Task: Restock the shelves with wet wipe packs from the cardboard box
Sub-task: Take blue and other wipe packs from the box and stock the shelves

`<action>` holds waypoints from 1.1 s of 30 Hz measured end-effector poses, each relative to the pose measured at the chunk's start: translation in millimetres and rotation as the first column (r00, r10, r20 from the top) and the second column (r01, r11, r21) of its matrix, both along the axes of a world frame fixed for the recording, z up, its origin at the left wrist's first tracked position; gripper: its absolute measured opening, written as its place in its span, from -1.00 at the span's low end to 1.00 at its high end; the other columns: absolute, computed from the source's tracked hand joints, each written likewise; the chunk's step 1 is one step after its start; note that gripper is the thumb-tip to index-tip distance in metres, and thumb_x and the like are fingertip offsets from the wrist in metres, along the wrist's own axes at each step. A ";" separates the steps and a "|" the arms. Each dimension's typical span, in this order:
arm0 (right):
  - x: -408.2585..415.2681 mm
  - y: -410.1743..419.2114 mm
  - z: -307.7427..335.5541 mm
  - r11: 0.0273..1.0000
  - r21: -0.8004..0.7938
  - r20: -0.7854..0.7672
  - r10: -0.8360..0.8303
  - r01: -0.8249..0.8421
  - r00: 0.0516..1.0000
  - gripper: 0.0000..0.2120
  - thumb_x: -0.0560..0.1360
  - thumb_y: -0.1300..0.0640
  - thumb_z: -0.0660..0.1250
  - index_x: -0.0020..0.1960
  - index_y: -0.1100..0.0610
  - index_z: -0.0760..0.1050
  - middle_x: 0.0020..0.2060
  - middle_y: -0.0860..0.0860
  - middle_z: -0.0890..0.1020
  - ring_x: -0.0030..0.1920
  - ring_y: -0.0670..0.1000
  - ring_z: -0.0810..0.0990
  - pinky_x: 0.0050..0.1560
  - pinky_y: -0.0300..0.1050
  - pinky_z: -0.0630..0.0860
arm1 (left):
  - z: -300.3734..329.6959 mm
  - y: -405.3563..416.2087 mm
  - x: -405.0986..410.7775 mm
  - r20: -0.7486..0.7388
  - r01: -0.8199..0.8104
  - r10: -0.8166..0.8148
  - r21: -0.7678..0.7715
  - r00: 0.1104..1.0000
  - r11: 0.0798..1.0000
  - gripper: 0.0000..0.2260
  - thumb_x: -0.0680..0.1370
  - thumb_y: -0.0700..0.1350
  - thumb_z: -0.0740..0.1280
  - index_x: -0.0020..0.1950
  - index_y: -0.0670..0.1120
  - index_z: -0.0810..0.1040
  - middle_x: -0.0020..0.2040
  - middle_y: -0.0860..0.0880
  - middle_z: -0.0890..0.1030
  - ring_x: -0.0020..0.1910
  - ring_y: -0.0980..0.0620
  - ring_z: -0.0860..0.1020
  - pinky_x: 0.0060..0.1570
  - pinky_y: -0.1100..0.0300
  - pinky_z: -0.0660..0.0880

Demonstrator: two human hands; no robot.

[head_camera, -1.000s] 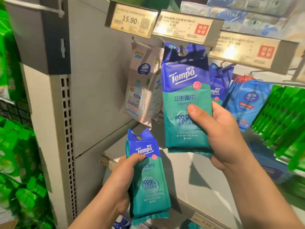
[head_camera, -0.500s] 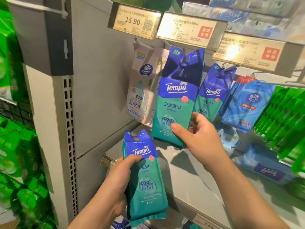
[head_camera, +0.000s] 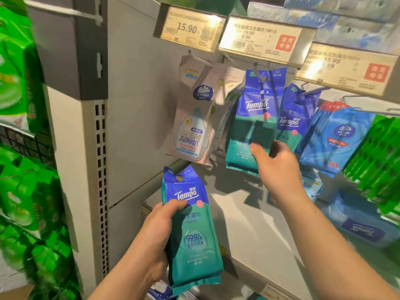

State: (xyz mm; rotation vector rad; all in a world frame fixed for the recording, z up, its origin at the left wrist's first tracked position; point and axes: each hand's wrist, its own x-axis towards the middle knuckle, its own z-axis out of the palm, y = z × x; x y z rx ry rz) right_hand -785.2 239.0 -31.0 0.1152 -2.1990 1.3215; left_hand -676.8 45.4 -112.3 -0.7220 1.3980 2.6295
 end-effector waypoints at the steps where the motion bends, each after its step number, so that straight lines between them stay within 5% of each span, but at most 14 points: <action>1: -4.8 0.5 -0.1 1.000 -0.010 0.013 -0.014 0.014 1.000 -0.70 0.53 -0.07 0.43 0.16 0.08 0.59 -0.03 -0.07 0.68 0.00 -0.01 0.61 -0.01 -0.15 0.41 | 1.3 -0.7 -1.2 0.004 -0.007 0.007 0.002 1.000 1.000 -0.65 0.61 -0.22 0.32 0.36 -0.35 0.48 -0.51 -0.12 0.62 -0.62 0.00 0.57 -0.68 0.31 0.39; 4: -15.6 -2.4 -0.6 0.998 -0.036 0.041 -0.041 0.042 0.998 -0.77 0.54 -0.06 0.44 0.05 0.08 0.56 -0.14 -0.09 0.66 -0.10 -0.01 0.59 -0.11 -0.19 0.38 | 1.2 -2.4 -0.5 0.007 -0.003 0.003 -0.002 1.000 1.000 -0.76 0.61 -0.22 0.32 0.25 -0.29 0.50 -0.51 -0.12 0.62 -0.62 0.00 0.58 -0.68 0.31 0.39; 8: -26.2 -8.6 -5.4 0.996 -0.082 0.049 -0.044 0.048 0.998 -0.82 0.54 0.00 0.45 0.00 0.10 0.54 -0.22 -0.17 0.63 -0.21 -0.18 0.57 -0.29 -0.48 0.35 | 4.4 -0.9 -5.5 0.024 -0.006 0.006 -0.018 1.000 1.000 -0.87 0.63 -0.26 0.29 0.15 -0.28 0.46 -0.56 -0.09 0.58 -0.66 0.04 0.54 -0.72 0.33 0.33; 13: -31.7 -11.2 -15.8 0.995 -0.064 0.103 -0.075 0.082 0.992 -0.67 0.49 -0.12 0.45 0.03 0.12 0.51 -0.14 -0.05 0.66 -0.11 0.02 0.61 -0.11 -0.15 0.39 | 0.6 -3.6 -11.3 0.020 0.014 -0.013 -0.036 1.000 0.999 -0.92 0.65 -0.28 0.26 0.12 -0.27 0.47 -0.60 -0.09 0.55 -0.69 0.06 0.51 -0.74 0.34 0.31; 17: -25.5 -9.6 -13.2 0.995 -0.082 0.174 -0.043 0.058 0.984 -0.67 0.54 -0.11 0.43 -0.02 0.15 0.45 -0.22 -0.04 0.55 -0.24 -0.06 0.52 -0.42 -0.35 0.41 | -4.1 -1.4 -1.9 -0.010 0.012 -0.012 0.040 1.000 0.999 -0.65 0.58 -0.17 0.35 0.32 -0.32 0.52 -0.39 -0.14 0.68 -0.52 -0.02 0.64 -0.58 0.28 0.49; 19: -23.2 -9.5 -12.9 0.987 -0.159 0.202 0.014 0.019 0.979 -0.67 0.55 -0.09 0.44 -0.02 0.16 0.45 -0.18 -0.02 0.53 -0.20 -0.07 0.56 -0.41 -0.39 0.51 | -5.7 -0.8 1.1 -0.034 0.014 -0.012 0.059 0.999 0.998 -0.62 0.57 -0.16 0.35 0.35 -0.30 0.52 -0.34 -0.16 0.70 -0.47 -0.04 0.65 -0.52 0.27 0.52; 22: -24.7 -6.3 -16.2 0.980 -0.197 0.262 0.040 0.012 0.964 -0.65 0.53 -0.16 0.43 -0.02 0.12 0.47 -0.12 -0.02 0.54 -0.11 0.01 0.65 -0.16 -0.01 0.72 | -4.5 1.7 7.9 -0.044 0.052 -0.049 0.065 0.998 0.997 -0.57 0.54 -0.06 0.39 0.35 -0.23 0.53 -0.07 -0.23 0.74 -0.27 -0.13 0.68 -0.26 0.15 0.58; 27: -24.3 5.9 -26.4 0.990 -0.143 0.363 0.071 -0.019 0.929 -0.52 0.57 -0.20 0.35 0.09 0.26 0.54 -0.19 0.11 0.62 -0.23 0.13 0.73 -0.17 0.06 0.72 | 5.8 6.0 4.3 -0.024 0.033 -0.032 0.051 0.999 0.998 -0.61 0.57 -0.16 0.34 0.35 -0.34 0.51 -0.39 -0.13 0.68 -0.51 -0.02 0.63 -0.52 0.29 0.52; 31: -14.1 17.1 -37.1 0.990 -0.132 0.410 0.105 -0.054 0.906 -0.64 0.60 -0.15 0.34 0.06 0.17 0.59 -0.15 0.09 0.64 -0.25 0.10 0.67 -0.21 0.03 0.70 | 5.9 10.7 9.5 -0.034 0.087 -0.086 0.026 0.996 0.996 -0.61 0.56 -0.14 0.36 0.34 -0.30 0.52 -0.31 -0.16 0.71 -0.44 -0.03 0.66 -0.44 0.25 0.56; 33: -5.2 20.8 -42.9 0.992 -0.106 0.424 0.108 -0.069 0.899 -0.70 0.61 -0.14 0.33 0.01 0.11 0.56 -0.11 0.08 0.67 -0.24 0.08 0.69 -0.21 0.04 0.70 | 3.8 15.0 15.8 -0.043 0.143 -0.142 0.022 0.989 0.989 -0.58 0.54 -0.07 0.38 0.35 -0.24 0.53 -0.10 -0.24 0.73 -0.33 -0.09 0.67 -0.29 0.18 0.58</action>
